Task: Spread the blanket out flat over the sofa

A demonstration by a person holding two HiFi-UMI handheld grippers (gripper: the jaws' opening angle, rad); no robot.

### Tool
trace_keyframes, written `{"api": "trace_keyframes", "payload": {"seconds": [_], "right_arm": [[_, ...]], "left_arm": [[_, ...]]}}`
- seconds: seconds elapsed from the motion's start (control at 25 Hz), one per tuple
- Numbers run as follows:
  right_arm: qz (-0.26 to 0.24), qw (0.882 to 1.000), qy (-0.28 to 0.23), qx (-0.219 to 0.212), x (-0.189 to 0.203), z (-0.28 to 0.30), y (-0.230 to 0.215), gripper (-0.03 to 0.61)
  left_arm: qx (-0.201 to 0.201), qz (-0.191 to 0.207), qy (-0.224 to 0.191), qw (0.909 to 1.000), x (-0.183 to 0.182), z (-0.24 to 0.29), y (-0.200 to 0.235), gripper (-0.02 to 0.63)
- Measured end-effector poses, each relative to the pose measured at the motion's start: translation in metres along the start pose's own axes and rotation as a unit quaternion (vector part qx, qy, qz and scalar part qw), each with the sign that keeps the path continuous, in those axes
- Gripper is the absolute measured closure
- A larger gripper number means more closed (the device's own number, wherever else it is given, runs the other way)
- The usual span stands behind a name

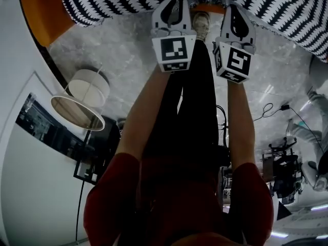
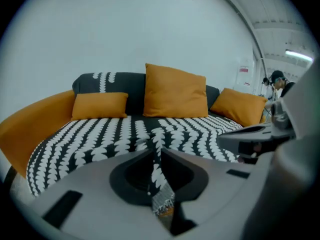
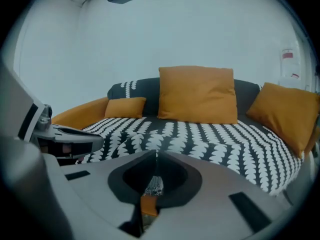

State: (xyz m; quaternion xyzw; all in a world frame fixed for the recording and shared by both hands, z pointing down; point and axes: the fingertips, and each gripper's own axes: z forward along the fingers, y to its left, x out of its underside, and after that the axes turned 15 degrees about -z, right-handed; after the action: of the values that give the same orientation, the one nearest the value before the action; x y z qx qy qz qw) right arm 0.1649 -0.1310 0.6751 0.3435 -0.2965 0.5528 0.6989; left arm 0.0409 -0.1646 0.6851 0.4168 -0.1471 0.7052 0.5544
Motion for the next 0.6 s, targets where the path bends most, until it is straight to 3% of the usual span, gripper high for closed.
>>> {"api": "trace_keyframes", "payload": {"seconds": [0.28,0.6], "right_arm": [[-0.003,0.997,0.056,-0.05,0.057,0.046,0.013,0.469],[-0.018,0.993,0.109,-0.043,0.092,0.067,0.006,0.454]], "left_arm": [[-0.026,-0.016,0.066,0.9974,0.059,0.041,0.025,0.471],[-0.052,-0.014,0.112,0.9923,0.091,0.062,0.033,0.43]]}}
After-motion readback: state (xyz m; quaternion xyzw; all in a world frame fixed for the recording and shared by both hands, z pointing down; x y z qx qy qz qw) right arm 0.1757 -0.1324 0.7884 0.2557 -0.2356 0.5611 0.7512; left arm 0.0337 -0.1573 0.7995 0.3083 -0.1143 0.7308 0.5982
